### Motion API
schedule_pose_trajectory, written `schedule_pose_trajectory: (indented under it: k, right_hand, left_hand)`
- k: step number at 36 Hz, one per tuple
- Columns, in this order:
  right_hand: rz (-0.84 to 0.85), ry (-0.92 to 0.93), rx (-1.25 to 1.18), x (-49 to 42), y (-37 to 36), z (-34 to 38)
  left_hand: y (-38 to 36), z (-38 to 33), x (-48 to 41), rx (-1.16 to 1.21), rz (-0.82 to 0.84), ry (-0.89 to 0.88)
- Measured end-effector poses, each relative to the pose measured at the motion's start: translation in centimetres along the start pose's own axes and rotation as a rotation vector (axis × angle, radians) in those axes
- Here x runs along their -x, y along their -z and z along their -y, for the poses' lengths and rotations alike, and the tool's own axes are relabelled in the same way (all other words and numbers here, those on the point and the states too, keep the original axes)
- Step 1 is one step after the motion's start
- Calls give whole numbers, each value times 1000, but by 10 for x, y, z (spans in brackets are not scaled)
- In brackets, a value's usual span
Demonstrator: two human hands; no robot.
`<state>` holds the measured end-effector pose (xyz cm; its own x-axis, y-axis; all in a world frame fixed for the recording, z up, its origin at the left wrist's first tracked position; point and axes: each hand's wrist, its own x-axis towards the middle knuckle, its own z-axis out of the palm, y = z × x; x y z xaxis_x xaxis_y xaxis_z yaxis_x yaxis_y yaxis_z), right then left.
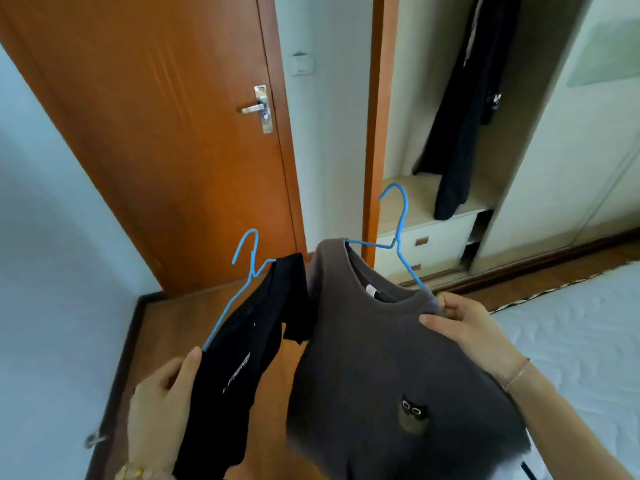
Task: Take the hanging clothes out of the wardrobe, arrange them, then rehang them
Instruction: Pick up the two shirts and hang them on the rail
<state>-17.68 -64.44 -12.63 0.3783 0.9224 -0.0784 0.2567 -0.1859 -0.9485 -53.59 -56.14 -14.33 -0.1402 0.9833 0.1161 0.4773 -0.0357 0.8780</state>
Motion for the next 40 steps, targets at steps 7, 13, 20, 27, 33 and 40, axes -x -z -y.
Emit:
schedule_pose_trajectory:
  k: [7, 13, 20, 27, 33, 40]
  right_hand:
    - [-255, -5, -18, -77, 38, 1]
    - [-432, -17, -38, -157, 70, -12]
    - [-506, -157, 0, -258, 92, -44]
    - [-506, -170, 5, -347, 148, -44]
    - [-560, -84, -134, -401, 208, 3]
    - [-609, 39, -19, -468, 266, 55]
  left_hand:
    - [-92, -50, -109, 98, 248, 20]
    - [-191, -90, -169, 231, 425, 92]
    - [-306, -119, -231, 241, 522, 137]
    - [-404, -190, -300, 238, 625, 24]
    - [-484, -265, -345, 426, 803, -50]
    - [-548, -368, -389, 653, 876, -188]
